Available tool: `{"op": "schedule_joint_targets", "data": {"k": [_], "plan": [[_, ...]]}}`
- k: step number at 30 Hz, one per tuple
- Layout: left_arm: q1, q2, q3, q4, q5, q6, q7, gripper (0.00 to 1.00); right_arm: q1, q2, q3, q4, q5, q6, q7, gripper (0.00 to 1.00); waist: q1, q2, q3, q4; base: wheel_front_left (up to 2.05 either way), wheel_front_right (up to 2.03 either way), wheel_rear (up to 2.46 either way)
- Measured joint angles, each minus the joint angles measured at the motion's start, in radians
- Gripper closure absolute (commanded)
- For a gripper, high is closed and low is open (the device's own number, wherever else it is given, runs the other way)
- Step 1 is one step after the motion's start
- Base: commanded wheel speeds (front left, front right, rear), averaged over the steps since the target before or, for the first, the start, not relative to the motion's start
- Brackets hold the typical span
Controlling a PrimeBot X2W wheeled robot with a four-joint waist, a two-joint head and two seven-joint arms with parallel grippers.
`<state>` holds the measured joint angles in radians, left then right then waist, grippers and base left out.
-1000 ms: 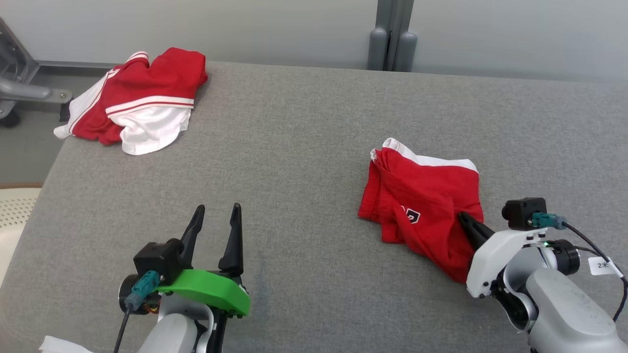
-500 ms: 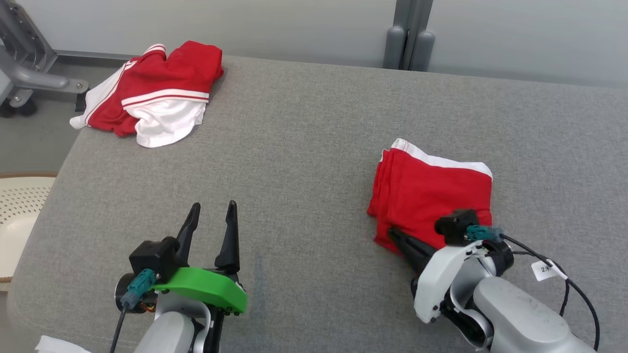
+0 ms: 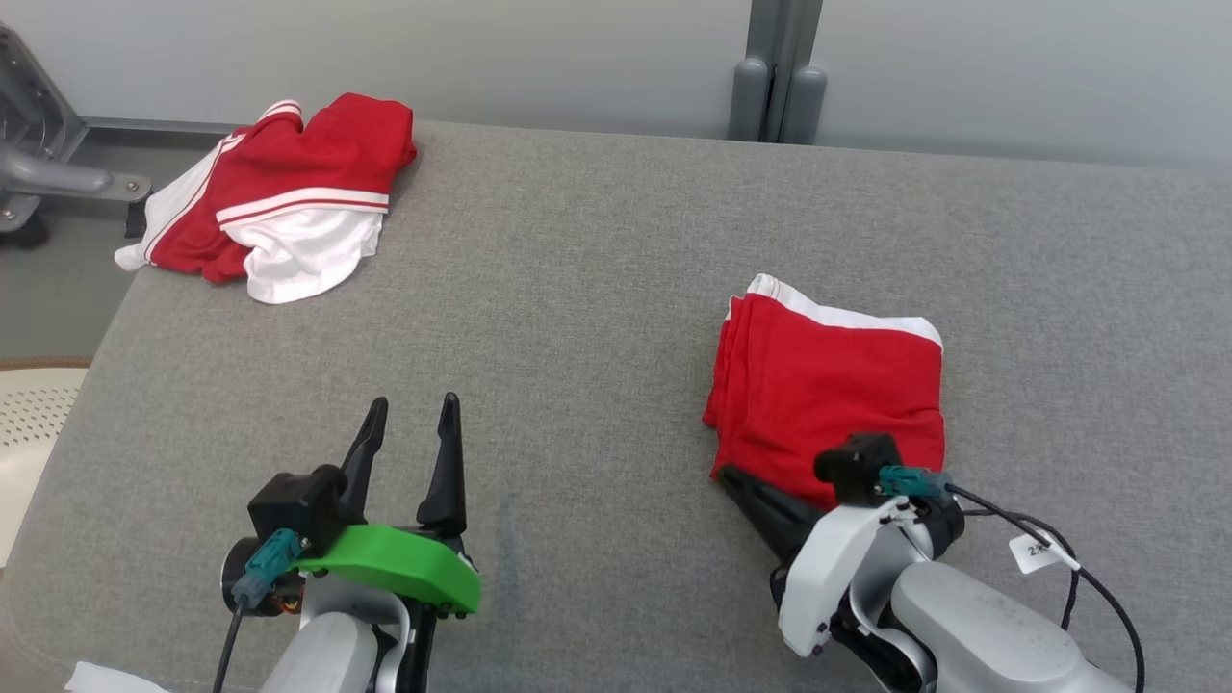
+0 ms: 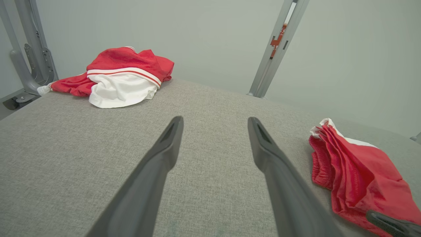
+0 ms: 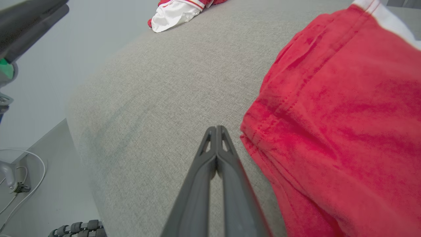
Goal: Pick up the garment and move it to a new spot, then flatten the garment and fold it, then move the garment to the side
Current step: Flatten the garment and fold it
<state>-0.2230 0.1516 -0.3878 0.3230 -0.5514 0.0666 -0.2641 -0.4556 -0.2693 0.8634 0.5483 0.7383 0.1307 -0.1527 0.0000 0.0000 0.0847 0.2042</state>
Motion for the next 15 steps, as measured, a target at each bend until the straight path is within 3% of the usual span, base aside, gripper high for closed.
{"op": "schedule_joint_targets", "data": {"k": [5, 9, 10, 11, 15], "plan": [[0.01, -0.005, 0.007, 0.0, 0.007, 0.0, 0.0, 0.0, -0.001, -0.016, -0.072, -0.013, 0.005, 0.0, -0.067, 1.0, 0.0, 0.0, -0.018, -0.015, 0.0, 0.0, 0.0], [0.014, -0.012, 0.023, -0.001, 0.016, -0.001, 0.0, 0.0, 0.02, -0.019, -0.193, -0.03, -0.022, 0.0, -0.096, 0.5, 0.0, 0.0, -0.037, -0.035, 0.0, 0.0, 0.0], [0.017, -0.015, 0.028, -0.002, 0.02, -0.001, 0.0, 0.0, 0.032, -0.019, -0.225, -0.033, -0.037, 0.0, -0.099, 0.13, 0.0, 0.0, -0.042, -0.041, 0.0, 0.0, 0.0], [0.022, -0.018, 0.033, -0.002, 0.026, -0.001, 0.0, 0.0, 0.046, -0.019, -0.26, -0.037, -0.057, 0.0, -0.103, 0.0, 0.0, 0.0, -0.047, -0.048, 0.0, 0.0, 0.0], [0.036, -0.035, 0.053, 0.002, 0.05, -0.006, 0.0, 0.0, 0.097, -0.007, -0.381, -0.057, -0.128, 0.0, -0.107, 0.0, 0.0, 0.0, -0.065, -0.074, 0.0, 0.0, 0.0]]}}
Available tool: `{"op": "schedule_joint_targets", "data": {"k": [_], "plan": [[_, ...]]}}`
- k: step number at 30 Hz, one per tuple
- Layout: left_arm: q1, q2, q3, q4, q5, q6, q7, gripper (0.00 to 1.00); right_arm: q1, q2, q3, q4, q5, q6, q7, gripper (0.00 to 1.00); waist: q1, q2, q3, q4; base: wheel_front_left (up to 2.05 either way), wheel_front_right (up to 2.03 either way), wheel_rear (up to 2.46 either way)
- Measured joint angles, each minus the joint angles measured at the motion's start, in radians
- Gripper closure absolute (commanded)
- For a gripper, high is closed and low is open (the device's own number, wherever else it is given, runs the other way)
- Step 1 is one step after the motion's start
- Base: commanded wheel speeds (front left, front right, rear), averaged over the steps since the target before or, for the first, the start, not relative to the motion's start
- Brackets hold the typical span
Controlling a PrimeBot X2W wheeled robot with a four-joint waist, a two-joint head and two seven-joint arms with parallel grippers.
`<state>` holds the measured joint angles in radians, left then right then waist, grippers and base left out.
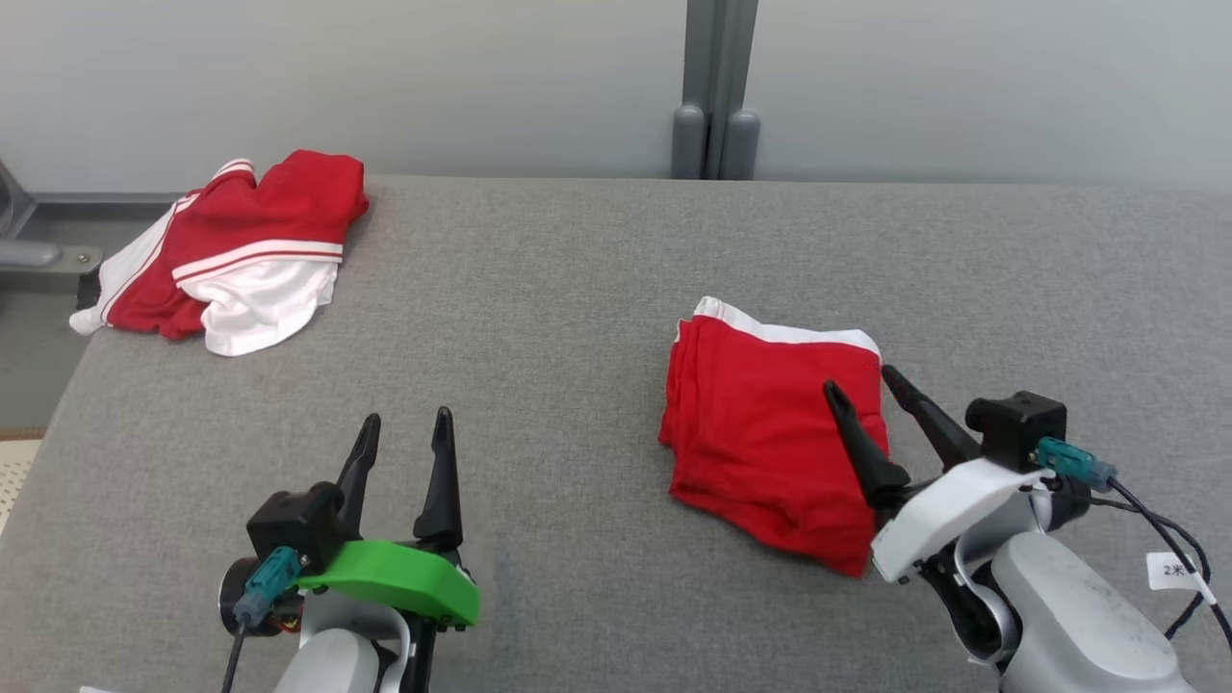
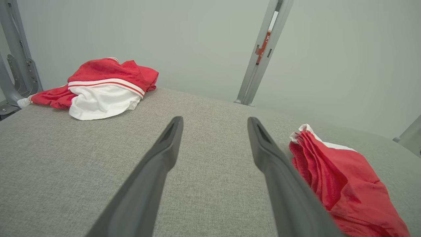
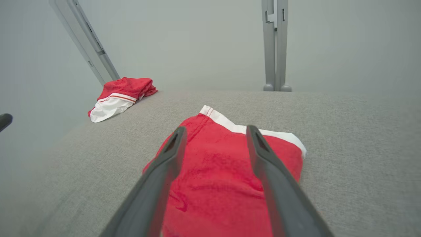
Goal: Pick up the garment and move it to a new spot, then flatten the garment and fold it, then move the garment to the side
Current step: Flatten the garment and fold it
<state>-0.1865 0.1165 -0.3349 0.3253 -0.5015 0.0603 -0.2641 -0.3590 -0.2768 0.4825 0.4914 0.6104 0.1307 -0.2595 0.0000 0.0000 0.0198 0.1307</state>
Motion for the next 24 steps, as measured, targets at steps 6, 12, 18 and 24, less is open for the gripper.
{"op": "schedule_joint_targets", "data": {"k": [6, 12, 18, 24], "plan": [[0.027, -0.028, 0.042, 0.008, 0.043, -0.014, 0.0, 0.0, 0.098, 0.046, -0.213, -0.089, -0.163, 0.0, -0.003, 0.0, 0.0, 0.0, -0.021, -0.045, 0.0, 0.0, 0.0], [0.067, -0.047, 0.083, 0.014, 0.069, -0.031, 0.0, 0.0, 0.215, 0.136, -0.363, -0.185, -0.311, 0.0, -0.003, 0.0, 0.0, 0.0, -0.038, -0.08, 0.0, 0.0, 0.0], [0.106, -0.059, 0.113, 0.003, 0.092, -0.042, 0.0, 0.0, 0.297, 0.2, -0.432, -0.251, -0.349, 0.0, -0.003, 0.0, 0.0, 0.0, -0.05, -0.098, 0.0, 0.0, 0.0], [0.12, -0.062, 0.135, 0.002, 0.116, -0.049, 0.0, 0.0, 0.32, 0.216, -0.444, -0.265, -0.363, 0.0, -0.003, 0.0, 0.0, 0.0, -0.052, -0.102, 0.0, 0.0, 0.0]]}}
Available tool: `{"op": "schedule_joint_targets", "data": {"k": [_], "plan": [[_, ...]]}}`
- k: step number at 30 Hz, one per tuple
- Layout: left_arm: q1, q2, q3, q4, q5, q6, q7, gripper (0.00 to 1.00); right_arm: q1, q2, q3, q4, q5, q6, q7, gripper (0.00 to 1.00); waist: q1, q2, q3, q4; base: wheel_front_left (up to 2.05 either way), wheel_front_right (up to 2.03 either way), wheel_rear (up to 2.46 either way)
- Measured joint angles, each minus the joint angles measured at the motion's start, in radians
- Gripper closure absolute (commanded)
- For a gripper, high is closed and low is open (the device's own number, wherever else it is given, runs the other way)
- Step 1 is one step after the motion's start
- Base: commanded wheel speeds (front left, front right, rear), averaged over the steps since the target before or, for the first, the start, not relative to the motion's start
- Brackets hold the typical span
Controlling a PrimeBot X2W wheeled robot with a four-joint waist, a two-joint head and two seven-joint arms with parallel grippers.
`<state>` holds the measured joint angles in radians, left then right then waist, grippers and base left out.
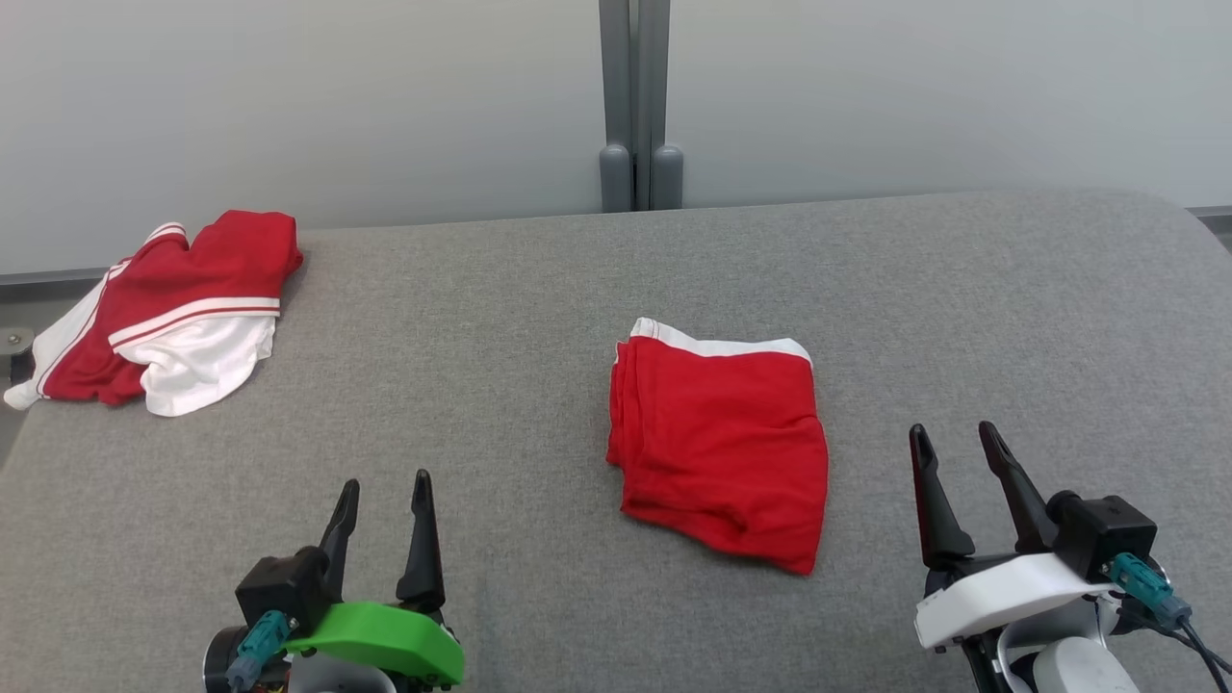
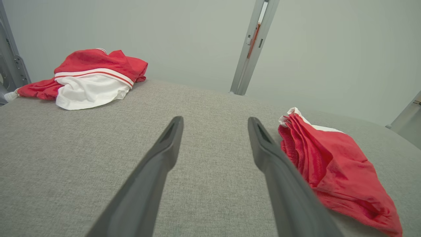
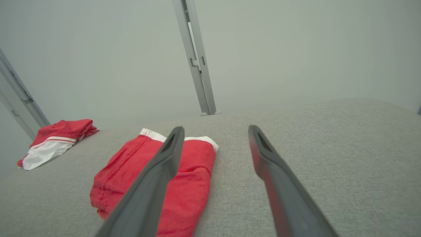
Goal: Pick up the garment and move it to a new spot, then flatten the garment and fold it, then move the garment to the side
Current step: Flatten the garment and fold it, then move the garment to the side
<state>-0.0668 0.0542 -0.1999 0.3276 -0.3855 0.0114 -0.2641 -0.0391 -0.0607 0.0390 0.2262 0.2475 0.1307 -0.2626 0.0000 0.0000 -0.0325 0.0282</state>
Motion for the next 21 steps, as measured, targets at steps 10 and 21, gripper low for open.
{"op": "schedule_joint_targets", "data": {"k": [10, 21], "plan": [[0.0, -0.003, 0.006, 0.003, 0.016, -0.003, 0.0, 0.0, 0.004, 0.008, -0.008, 0.007, -0.02, 0.0, 0.006, 0.0, 0.0, 0.0, 0.002, 0.009, 0.0, 0.0, 0.0], [-0.008, -0.004, -0.012, -0.006, 0.01, 0.0, 0.0, 0.0, -0.1, -0.014, -0.095, -0.012, -0.043, 0.0, 0.287, 0.0, 0.0, 0.0, 0.043, 0.057, 0.0, 0.0, 0.0]]}}
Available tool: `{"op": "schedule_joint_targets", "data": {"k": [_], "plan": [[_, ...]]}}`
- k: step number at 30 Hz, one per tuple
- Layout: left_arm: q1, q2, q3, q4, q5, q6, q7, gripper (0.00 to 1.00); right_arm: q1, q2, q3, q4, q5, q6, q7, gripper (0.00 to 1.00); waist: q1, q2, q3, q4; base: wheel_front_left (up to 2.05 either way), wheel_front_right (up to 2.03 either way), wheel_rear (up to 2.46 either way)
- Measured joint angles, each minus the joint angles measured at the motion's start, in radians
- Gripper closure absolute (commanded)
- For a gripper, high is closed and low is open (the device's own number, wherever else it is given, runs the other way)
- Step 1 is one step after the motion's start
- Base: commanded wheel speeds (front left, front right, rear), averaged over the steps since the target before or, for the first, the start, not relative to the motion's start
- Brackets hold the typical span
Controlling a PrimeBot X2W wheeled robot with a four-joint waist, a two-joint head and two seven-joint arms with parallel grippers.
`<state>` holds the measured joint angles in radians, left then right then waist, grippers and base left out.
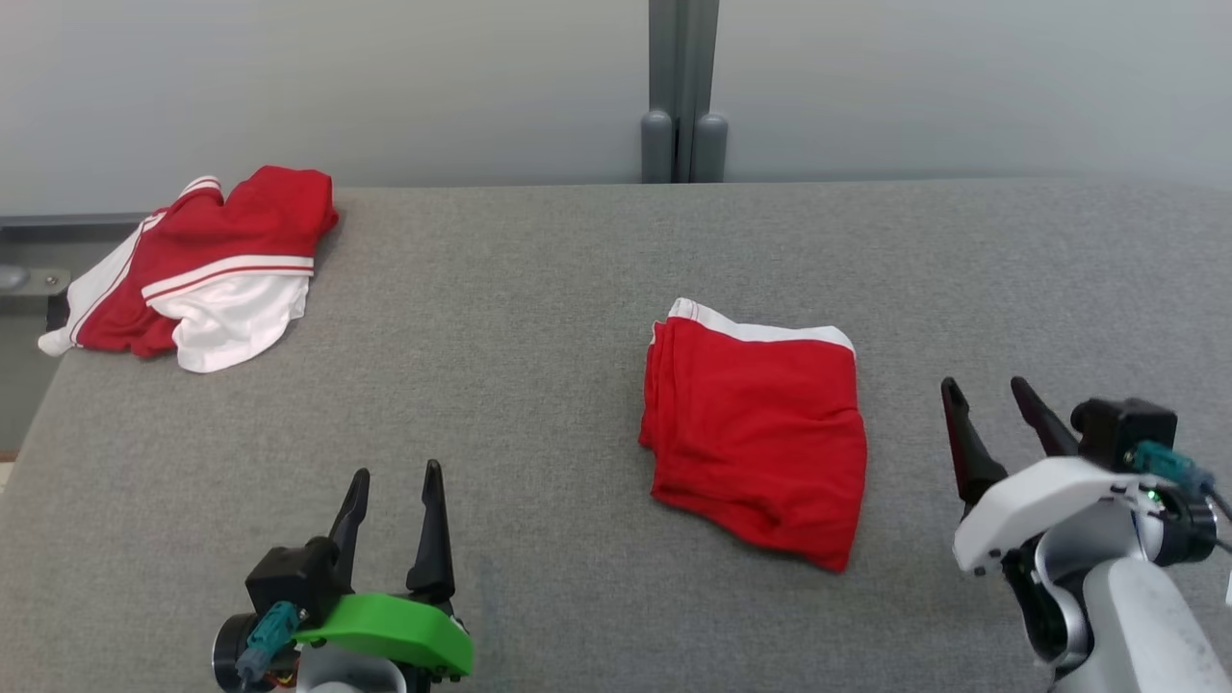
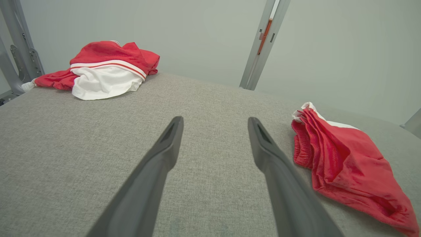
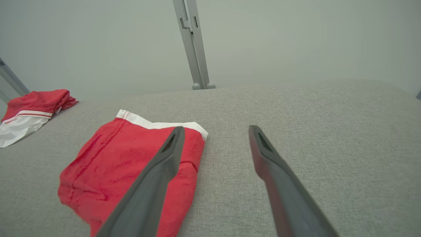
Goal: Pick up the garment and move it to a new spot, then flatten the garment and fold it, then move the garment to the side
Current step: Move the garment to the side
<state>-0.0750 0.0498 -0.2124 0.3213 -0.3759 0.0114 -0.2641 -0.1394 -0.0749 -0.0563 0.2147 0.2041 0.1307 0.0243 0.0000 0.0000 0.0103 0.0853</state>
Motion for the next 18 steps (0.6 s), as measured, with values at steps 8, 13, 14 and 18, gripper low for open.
{"op": "schedule_joint_targets", "data": {"k": [8, 13, 14, 18], "plan": [[-0.04, 0.0, -0.016, -0.014, -0.02, 0.011, 0.0, 0.0, -0.14, -0.082, 0.0, 0.076, 0.09, 0.0, 0.281, 0.0, 0.0, 0.0, 0.053, 0.064, 0.0, 0.0, 0.0], [-0.055, 0.0, -0.026, -0.021, -0.029, 0.017, 0.0, 0.0, -0.187, -0.111, 0.011, 0.166, 0.143, 0.0, 0.364, 0.0, 0.0, 0.0, 0.088, 0.113, 0.0, 0.0, 0.0], [-0.06, 0.0, -0.026, -0.023, -0.031, 0.019, 0.0, 0.0, -0.194, -0.117, 0.013, 0.186, 0.148, 0.0, 0.373, 0.0, 0.0, 0.0, 0.095, 0.124, 0.0, 0.0, 0.0], [-0.065, 0.0, -0.024, -0.027, -0.036, 0.022, 0.0, 0.0, -0.21, -0.126, 0.027, 0.25, 0.169, 0.0, 0.397, 0.0, 0.0, 0.0, 0.123, 0.164, 0.0, 0.0, 0.0]]}}
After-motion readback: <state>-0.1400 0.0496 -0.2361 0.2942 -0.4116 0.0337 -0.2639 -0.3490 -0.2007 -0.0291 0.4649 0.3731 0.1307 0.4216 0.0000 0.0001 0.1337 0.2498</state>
